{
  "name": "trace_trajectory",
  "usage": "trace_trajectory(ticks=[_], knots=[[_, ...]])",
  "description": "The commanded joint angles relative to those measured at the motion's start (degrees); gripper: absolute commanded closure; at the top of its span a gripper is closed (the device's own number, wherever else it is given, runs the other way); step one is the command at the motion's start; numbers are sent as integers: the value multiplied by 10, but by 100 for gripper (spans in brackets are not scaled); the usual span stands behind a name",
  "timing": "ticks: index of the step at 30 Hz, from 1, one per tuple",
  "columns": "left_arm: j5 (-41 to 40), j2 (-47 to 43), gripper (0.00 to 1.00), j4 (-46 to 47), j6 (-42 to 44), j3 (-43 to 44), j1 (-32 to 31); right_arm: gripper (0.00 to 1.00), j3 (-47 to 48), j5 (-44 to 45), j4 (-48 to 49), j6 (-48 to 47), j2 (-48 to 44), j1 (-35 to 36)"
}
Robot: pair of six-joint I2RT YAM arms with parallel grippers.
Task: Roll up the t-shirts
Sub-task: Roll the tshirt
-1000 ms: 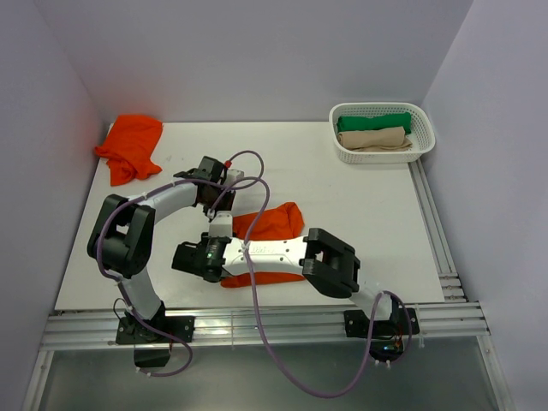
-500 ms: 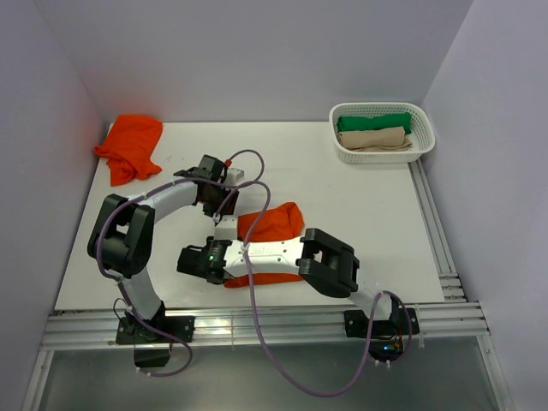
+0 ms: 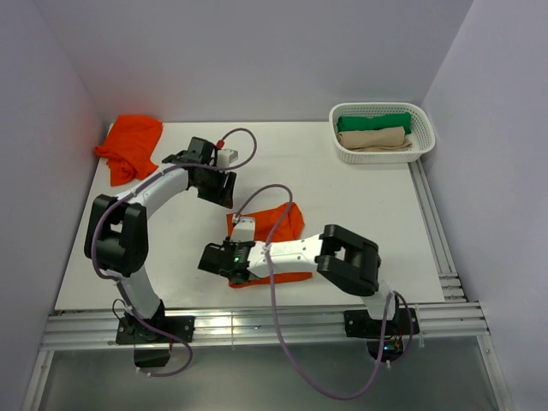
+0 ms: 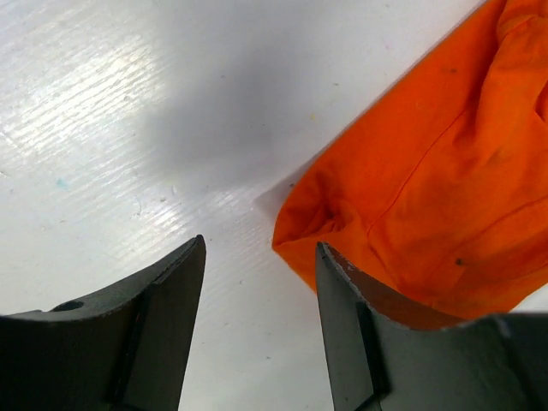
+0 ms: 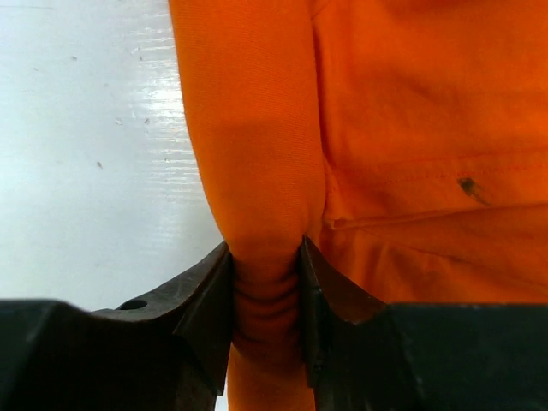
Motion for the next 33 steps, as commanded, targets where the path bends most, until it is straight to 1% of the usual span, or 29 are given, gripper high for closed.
trace_trajectory(ticks=[1, 2, 3, 4, 5, 6, 8, 12, 17, 19, 21, 24, 26, 27, 29, 30, 31, 32, 33], knots=[[44, -29, 41, -17, 28, 2, 9, 65, -97, -75, 145, -18, -47, -27], [47, -36, 41, -16, 30, -3, 10, 65, -121, -91, 221, -20, -71, -33], [53, -38, 41, -14, 36, -14, 10, 66, -170, -116, 258, -18, -83, -39], [60, -40, 41, -9, 40, -20, 11, 66, -194, -130, 293, -14, -93, -44], [75, -46, 41, -7, 42, -27, 12, 66, -217, -142, 351, -9, -111, -53], [83, -47, 41, -3, 44, -40, 12, 66, -258, -162, 390, -5, -118, -59], [115, -52, 41, 5, 52, -53, 13, 66, -292, -177, 459, 11, -131, -71], [160, -57, 39, 23, 59, -93, 13, 66, -362, -206, 544, 43, -136, -81], [208, -44, 39, 47, 66, -118, 13, 66, -409, -233, 644, 76, -122, -91], [232, -45, 38, 61, 66, -129, 13, 66, -424, -239, 663, 86, -116, -97], [237, -44, 38, 76, 60, -138, 12, 66, -425, -243, 674, 90, -109, -100], [212, -30, 40, 87, 45, -137, 9, 66, -426, -242, 670, 94, -105, -101], [169, -15, 42, 97, 31, -135, 6, 66, -428, -239, 663, 95, -107, -101], [156, -9, 47, 100, 20, -133, 5, 66, -428, -235, 658, 97, -109, -101], [128, 5, 53, 95, 13, -127, 5, 64, -429, -234, 649, 94, -113, -100], [111, 7, 60, 92, 3, -120, 3, 63, -425, -228, 641, 92, -116, -100], [99, 10, 63, 89, 2, -117, 2, 60, -420, -224, 627, 88, -118, -101], [68, 10, 65, 81, 2, -114, -4, 58, -405, -215, 589, 85, -127, -97], [46, 9, 70, 78, 1, -109, -8, 56, -395, -208, 563, 81, -130, -95]])
